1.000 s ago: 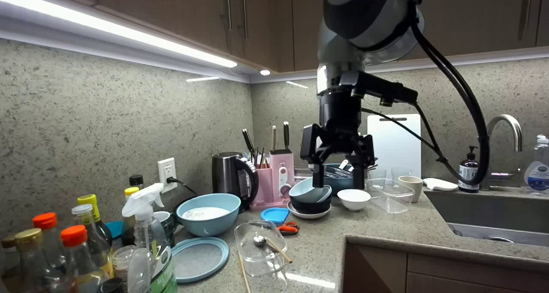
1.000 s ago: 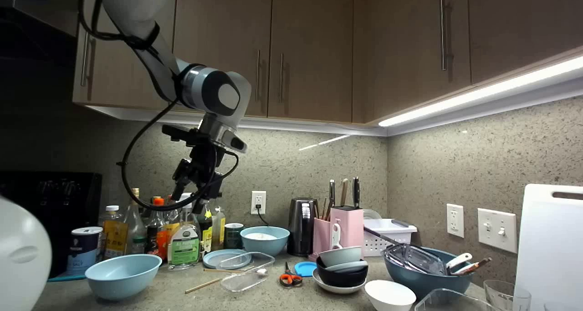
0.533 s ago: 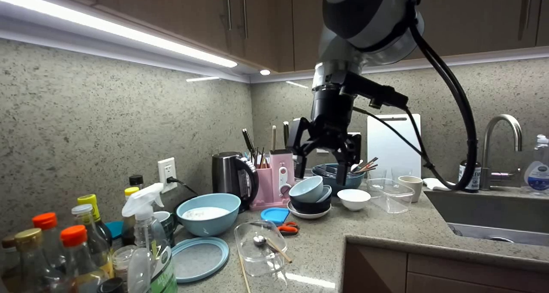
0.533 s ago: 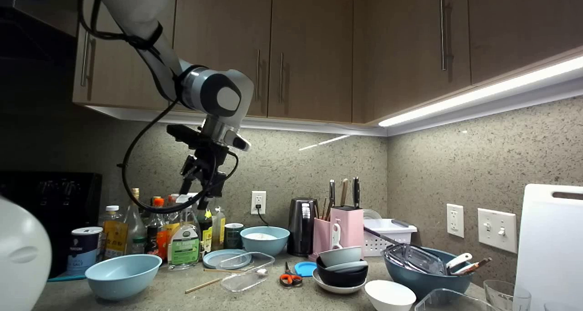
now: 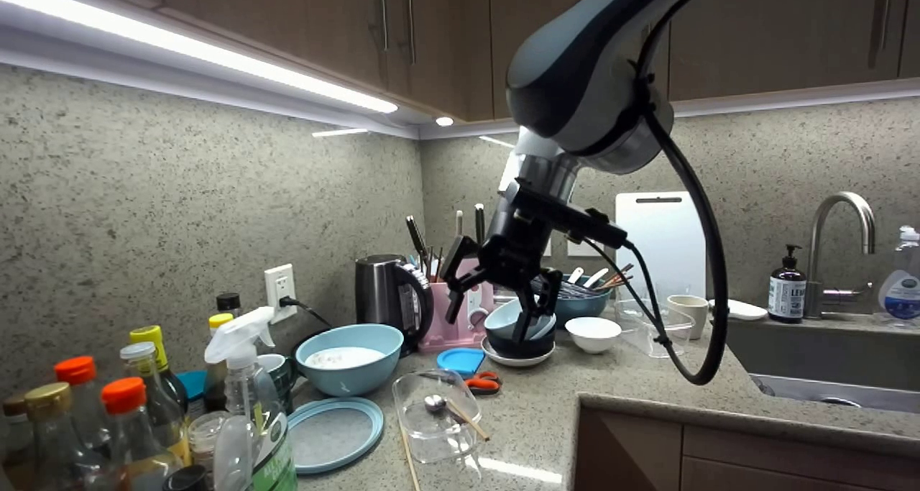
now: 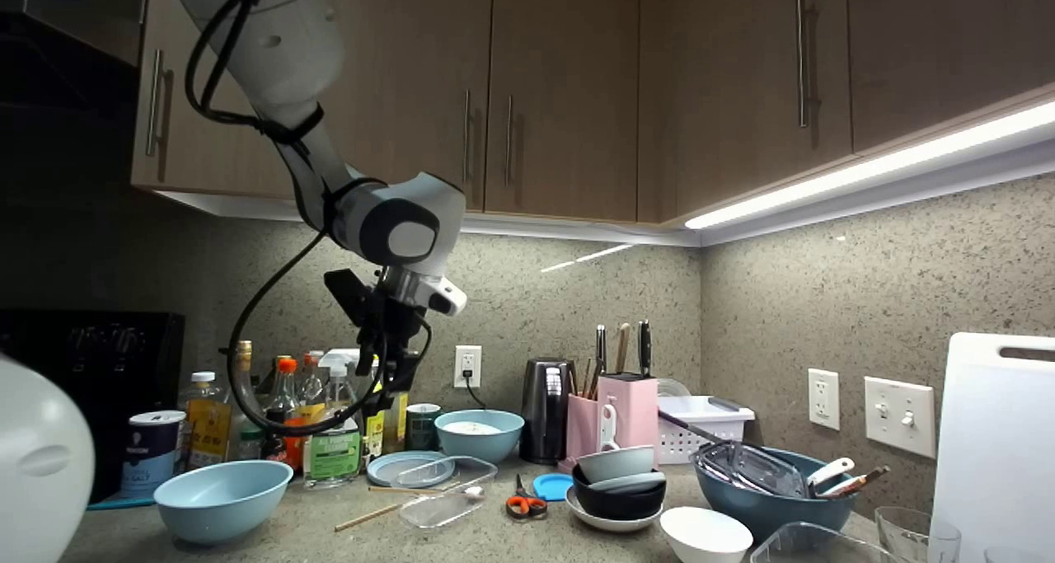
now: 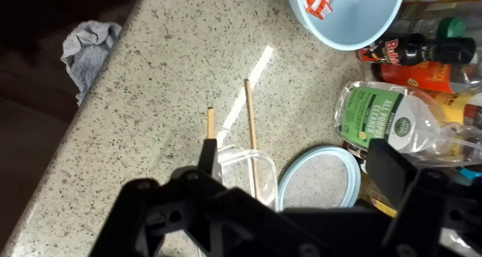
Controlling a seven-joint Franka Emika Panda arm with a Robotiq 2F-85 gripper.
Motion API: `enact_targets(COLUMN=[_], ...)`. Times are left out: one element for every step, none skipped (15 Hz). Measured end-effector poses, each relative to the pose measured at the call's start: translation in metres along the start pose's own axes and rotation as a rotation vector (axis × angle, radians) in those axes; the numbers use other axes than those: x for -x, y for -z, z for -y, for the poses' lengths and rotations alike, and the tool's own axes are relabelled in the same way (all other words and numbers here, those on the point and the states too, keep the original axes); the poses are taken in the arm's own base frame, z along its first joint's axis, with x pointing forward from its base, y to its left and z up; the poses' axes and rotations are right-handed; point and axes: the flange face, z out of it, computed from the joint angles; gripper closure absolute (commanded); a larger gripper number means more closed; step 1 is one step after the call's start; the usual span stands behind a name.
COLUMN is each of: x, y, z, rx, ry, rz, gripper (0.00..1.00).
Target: Put the chopstick in the transparent bowl
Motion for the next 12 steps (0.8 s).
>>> enact_targets(x=[-0.002, -0.003, -0.004, -0.005, -0.006, -0.006, -0.006, -0.006, -0.006, -0.006, -0.007, -0.007], y=[-0.014, -0.027, -0.039, -0.051, -0.062, -0.073, -0.081, -0.086, -0.087, -0.087, -0.087, -0.087], z=[-0.004, -0.007, -0.011, -0.013, -0.015, -0.015, -0.014, -0.012, -0.01, -0.009, -0.009, -0.009], rx=[0.026, 0.058, 0.091, 0.124, 0.159, 0.192, 0.224, 0.243, 0.249, 0.25, 0.249, 0.249], ry=[-0.02, -0.04, -0.055, -0.067, -0.073, -0.074, -0.067, -0.064, -0.059, -0.056, -0.056, -0.056], rz=[0.016, 0.031, 0.043, 0.053, 0.06, 0.064, 0.063, 0.061, 0.06, 0.058, 0.057, 0.057], gripper=[0.0, 0.0, 0.0, 0.0, 0.0, 0.0, 0.0, 0.0, 0.0, 0.0, 0.0, 0.0])
